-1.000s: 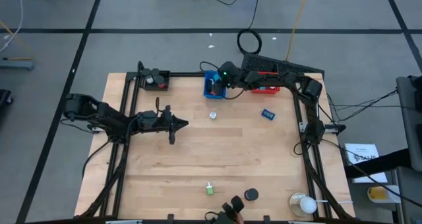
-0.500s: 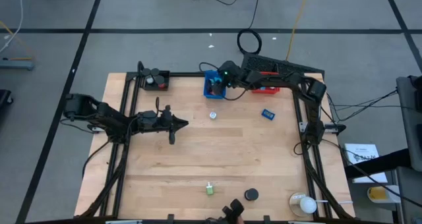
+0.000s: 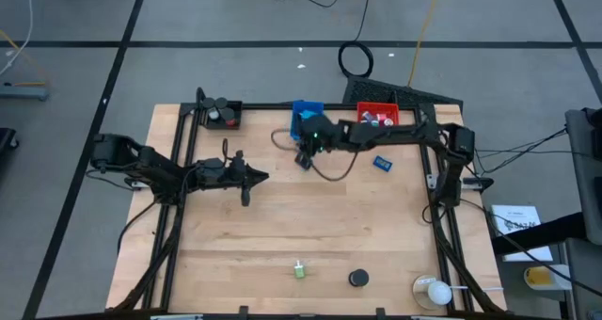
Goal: Pick & Place Office items
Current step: Put the top green charger adapter into the red basket
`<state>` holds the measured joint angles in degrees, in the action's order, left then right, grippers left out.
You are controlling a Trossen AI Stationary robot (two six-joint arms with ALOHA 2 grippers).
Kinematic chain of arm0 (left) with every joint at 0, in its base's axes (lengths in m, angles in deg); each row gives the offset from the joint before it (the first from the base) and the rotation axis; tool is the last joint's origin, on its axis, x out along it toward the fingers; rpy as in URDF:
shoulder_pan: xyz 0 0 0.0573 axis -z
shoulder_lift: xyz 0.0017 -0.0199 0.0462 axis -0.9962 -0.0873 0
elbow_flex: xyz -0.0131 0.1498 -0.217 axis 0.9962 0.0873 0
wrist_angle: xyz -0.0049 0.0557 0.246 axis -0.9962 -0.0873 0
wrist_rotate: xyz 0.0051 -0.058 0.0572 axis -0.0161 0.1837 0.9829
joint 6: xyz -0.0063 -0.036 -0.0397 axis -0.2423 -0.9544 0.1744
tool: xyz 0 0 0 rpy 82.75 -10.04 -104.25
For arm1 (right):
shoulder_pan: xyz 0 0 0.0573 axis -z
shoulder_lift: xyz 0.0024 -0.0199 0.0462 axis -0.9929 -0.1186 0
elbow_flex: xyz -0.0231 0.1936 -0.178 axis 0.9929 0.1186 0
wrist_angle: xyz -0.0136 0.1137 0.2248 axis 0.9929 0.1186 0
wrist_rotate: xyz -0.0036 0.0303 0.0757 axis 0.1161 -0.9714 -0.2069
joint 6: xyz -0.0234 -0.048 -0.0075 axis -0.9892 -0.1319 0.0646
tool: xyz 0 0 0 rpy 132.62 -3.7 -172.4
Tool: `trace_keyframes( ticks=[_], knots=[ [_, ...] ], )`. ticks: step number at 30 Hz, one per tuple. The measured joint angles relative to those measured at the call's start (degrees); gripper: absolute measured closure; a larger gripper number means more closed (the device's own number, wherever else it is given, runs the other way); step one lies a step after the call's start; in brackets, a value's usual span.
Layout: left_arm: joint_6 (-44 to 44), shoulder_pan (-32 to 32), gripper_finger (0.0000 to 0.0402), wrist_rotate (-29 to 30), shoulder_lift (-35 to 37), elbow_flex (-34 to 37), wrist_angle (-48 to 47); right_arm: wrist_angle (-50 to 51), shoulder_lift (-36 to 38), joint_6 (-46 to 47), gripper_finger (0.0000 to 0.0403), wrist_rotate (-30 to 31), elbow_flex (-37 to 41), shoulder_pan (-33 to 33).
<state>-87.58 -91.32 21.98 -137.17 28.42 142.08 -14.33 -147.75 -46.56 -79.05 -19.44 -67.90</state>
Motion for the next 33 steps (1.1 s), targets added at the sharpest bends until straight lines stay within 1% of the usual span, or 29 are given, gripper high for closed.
trace_keyframes(
  ticks=[3,5,7,9,12,15,17,21,24,26,28,31,33],
  knots=[
    [0.0,0.1,0.0364,0.0,0.0,0.0,-0.5,1.5,0.0,-0.9,0.0359,0.1,0.0,-2.6],
    [0.2,0.1,0.0364,0.0,0.0,0.0,-0.6,1.9,0.0,-0.9,0.0377,0.1,0.0,-3.8],
    [0.2,0.1,0.0364,0.0,0.0,0.0,-0.6,1.9,0.0,-0.8,0.0384,0.0,0.0,-4.5],
    [0.2,0.1,0.0364,0.0,0.0,0.0,-0.6,3.2,0.0,-1.1,0.0379,0.0,0.0,-4.9],
    [-0.3,0.1,0.0364,0.0,0.0,0.0,-0.7,4.4,-2.3,-0.9,0.0352,0.1,0.0,-5.0],
    [-0.6,0.1,0.0364,0.0,0.0,0.0,-1.1,7.0,-3.2,2.7,0.0314,0.1,0.3,-4.9],
    [-0.7,0.1,0.0364,0.0,0.0,0.0,-1.4,4.7,-3.8,3.9,0.0286,0.2,-0.1,-4.9],
    [-0.6,0.1,0.0364,0.0,0.0,0.0,-1.4,6.2,-4.3,4.8,0.0235,0.3,0.3,-4.9],
    [-0.7,0.1,0.0364,0.0,0.0,0.0,-1.5,4.2,-4.7,4.8,0.0204,0.3,0.0,-4.9],
    [-0.7,0.1,0.0364,0.0,0.0,0.0,-1.9,3.5,-5.1,4.8,0.0188,0.4,-0.1,-4.9],
    [-0.7,0.1,0.0364,0.0,0.0,0.0,-2.1,5.1,-5.5,4.8,0.0177,0.4,0.1,-4.9],
    [-0.7,0.2,0.0364,0.0,0.0,0.0,-2.3,3.2,-7.5,4.6,0.0171,0.5,-0.1,-4.9],
    [-0.7,0.2,0.0364,0.0,0.0,0.0,-2.3,4.4,-8.3,4.8,0.0171,0.3,0.0,-4.9]
  ],
)
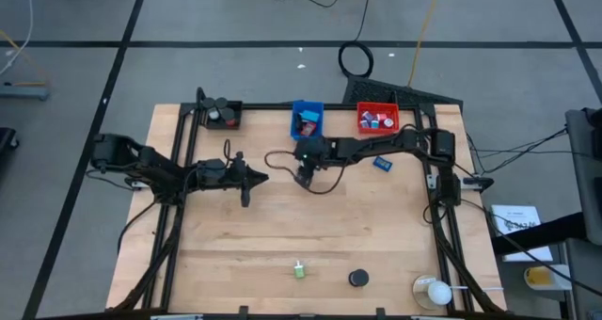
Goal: Pick & Place Office items
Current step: Put the top green charger adapter into the red basket
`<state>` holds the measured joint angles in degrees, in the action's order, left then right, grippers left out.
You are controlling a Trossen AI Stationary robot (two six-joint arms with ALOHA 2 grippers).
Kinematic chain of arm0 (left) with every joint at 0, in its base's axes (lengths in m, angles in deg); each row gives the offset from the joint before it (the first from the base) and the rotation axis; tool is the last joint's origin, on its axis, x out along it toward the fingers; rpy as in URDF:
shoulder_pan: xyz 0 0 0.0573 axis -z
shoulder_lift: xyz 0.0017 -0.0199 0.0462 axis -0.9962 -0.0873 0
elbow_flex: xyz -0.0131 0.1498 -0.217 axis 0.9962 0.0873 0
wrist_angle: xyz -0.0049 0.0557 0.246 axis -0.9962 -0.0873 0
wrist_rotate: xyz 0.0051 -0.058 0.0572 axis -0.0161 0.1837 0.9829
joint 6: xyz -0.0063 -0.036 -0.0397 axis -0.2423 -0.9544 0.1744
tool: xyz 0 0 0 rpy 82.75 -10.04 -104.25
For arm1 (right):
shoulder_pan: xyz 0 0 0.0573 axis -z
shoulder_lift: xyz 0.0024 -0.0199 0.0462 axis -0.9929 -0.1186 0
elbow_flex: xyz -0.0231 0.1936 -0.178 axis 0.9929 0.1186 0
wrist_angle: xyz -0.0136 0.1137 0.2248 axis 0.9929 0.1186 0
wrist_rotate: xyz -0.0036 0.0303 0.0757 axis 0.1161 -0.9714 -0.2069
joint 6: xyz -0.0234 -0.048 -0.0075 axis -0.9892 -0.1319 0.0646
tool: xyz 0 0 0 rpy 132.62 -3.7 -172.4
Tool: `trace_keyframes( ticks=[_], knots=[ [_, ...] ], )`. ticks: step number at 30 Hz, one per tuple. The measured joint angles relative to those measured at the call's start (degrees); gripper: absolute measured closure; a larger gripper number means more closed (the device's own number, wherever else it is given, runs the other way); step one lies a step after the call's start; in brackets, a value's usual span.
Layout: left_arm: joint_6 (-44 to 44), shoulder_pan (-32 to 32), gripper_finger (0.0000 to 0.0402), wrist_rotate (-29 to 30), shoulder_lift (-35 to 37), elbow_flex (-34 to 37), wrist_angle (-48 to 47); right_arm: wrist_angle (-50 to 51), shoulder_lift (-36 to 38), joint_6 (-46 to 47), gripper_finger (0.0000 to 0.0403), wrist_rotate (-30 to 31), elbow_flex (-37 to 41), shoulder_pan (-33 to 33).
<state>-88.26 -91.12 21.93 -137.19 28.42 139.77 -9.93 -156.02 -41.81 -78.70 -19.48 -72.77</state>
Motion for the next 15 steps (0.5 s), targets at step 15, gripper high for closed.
trace_keyframes(
  ticks=[15],
  knots=[
    [0.1,0.0,0.0364,0.1,0.0,0.0,-0.2,-0.8,-4.0,0.0,0.0233,0.0,0.1,0.4]
  ],
)
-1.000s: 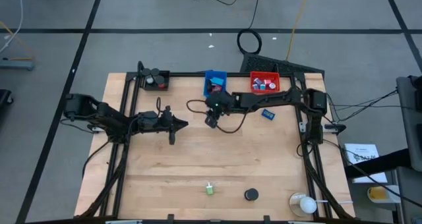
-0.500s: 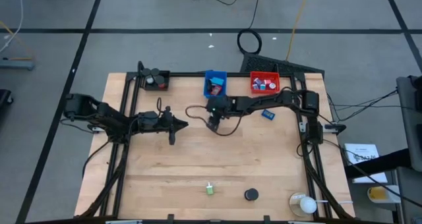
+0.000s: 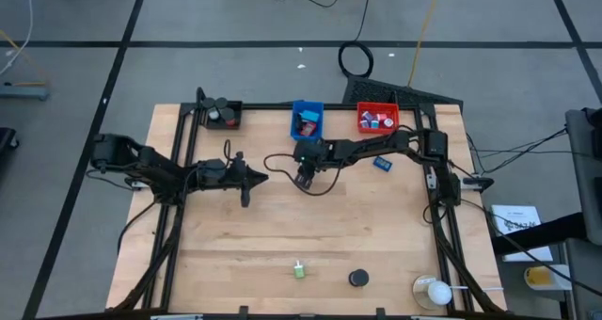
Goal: Pick & Place Office items
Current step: Put the top green charger adapter into the red basket
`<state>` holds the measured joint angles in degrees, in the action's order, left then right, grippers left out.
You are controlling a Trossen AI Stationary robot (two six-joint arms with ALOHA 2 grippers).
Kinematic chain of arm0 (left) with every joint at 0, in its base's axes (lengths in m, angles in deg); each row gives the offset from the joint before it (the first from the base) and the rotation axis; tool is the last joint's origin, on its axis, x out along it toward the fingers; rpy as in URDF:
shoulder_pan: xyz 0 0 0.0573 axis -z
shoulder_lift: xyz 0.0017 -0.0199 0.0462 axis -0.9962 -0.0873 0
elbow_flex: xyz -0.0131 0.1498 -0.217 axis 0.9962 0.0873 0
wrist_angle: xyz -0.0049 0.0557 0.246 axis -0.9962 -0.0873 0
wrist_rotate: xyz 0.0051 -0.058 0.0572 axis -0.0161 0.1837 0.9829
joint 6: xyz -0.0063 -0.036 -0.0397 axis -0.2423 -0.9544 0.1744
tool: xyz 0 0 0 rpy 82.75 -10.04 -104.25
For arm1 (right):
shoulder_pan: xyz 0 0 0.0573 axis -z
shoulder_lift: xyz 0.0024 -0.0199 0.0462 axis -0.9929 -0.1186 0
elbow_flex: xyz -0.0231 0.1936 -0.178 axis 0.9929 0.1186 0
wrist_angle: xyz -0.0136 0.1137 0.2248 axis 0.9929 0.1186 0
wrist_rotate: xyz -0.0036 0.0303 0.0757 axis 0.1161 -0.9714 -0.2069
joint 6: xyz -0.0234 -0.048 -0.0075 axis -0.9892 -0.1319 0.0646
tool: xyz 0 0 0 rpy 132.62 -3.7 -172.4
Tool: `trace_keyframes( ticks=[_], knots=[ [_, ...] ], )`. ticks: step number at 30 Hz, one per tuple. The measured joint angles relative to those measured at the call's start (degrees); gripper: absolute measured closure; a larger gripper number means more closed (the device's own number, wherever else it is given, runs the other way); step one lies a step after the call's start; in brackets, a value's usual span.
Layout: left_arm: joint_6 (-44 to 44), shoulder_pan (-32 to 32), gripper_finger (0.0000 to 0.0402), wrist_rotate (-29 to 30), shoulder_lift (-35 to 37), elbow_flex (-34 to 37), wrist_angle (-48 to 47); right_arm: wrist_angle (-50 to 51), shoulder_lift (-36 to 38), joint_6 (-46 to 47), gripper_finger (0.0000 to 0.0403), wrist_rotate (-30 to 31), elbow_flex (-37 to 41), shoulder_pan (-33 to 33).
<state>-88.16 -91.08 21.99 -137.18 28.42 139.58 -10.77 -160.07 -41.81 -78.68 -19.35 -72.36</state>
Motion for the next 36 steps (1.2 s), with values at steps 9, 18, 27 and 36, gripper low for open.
trace_keyframes(
  ticks=[9,18,27,36],
  knots=[
    [-0.3,0.0,0.0364,0.0,0.0,0.0,-0.1,0.8,0.1,-0.4,0.0273,-0.1,-0.1,0.0],
    [0.3,1.2,0.0364,0.0,0.0,0.0,-0.7,5.9,2.5,-0.4,0.0264,-0.1,-0.1,-0.3],
    [0.9,2.2,0.0364,0.0,0.0,0.0,-0.6,14.2,5.0,0.9,0.0259,-0.3,4.3,-0.9],
    [1.0,2.1,0.0364,0.1,0.0,-0.1,-0.6,14.1,11.0,1.5,0.0249,-0.5,10.0,-0.8]
  ],
)
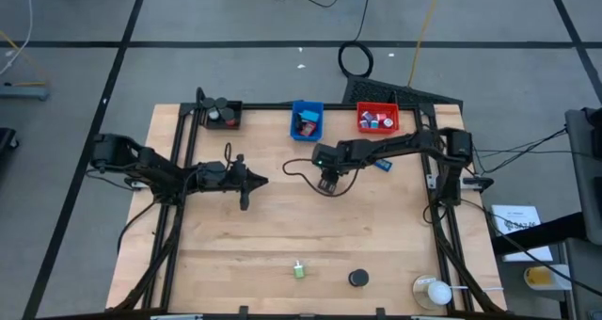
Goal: Pick & Place Office items
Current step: Put the top green charger adapter into the red basket
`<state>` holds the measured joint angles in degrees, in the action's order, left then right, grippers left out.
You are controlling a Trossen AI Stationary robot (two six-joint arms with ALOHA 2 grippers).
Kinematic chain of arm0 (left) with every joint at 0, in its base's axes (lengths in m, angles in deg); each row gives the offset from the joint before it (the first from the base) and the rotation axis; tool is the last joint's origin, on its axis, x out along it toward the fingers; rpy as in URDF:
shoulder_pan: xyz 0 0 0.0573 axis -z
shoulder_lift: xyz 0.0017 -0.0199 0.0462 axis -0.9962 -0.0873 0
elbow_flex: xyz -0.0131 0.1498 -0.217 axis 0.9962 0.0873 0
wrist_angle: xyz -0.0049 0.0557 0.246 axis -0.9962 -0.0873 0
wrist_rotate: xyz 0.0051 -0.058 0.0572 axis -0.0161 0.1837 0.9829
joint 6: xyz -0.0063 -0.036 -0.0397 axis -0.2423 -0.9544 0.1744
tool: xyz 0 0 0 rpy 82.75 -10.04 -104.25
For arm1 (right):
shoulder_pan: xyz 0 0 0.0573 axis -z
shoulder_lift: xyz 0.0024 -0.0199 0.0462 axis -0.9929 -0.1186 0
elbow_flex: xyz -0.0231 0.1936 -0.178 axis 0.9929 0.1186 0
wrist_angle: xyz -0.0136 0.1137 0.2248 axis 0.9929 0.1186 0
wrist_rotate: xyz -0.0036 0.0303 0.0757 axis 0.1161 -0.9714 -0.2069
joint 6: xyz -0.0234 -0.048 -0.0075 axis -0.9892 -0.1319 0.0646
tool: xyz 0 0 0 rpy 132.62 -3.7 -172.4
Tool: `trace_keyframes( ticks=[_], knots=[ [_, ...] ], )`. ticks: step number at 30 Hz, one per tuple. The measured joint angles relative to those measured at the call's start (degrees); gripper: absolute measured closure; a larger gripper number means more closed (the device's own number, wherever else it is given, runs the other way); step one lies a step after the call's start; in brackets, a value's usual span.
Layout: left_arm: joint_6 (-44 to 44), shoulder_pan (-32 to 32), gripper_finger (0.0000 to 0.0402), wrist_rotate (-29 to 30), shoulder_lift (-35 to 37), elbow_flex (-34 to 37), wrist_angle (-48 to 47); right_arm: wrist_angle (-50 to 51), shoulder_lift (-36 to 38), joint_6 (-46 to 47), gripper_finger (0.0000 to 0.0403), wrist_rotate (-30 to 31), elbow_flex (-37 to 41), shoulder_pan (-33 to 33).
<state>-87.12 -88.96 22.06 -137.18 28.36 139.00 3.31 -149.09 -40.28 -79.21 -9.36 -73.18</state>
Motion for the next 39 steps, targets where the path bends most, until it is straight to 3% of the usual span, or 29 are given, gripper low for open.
trace_keyframes(
  ticks=[17,29,34,39],
  knots=[
    [0.0,0.0,0.0364,0.0,0.0,0.0,0.0,0.0,1.2,-2.0,0.0198,-2.6,0.4,0.1],
    [0.0,0.0,0.0364,0.0,0.0,0.0,0.0,-0.4,1.2,-2.9,0.0271,-2.7,1.2,0.2],
    [0.0,0.0,0.0364,0.0,0.0,0.0,0.0,2.2,2.9,-2.8,0.0268,-2.8,1.3,0.2],
    [-0.1,0.0,0.0364,0.0,0.0,0.0,0.0,7.6,11.4,-3.1,0.0262,-0.1,1.3,1.6]
  ],
)
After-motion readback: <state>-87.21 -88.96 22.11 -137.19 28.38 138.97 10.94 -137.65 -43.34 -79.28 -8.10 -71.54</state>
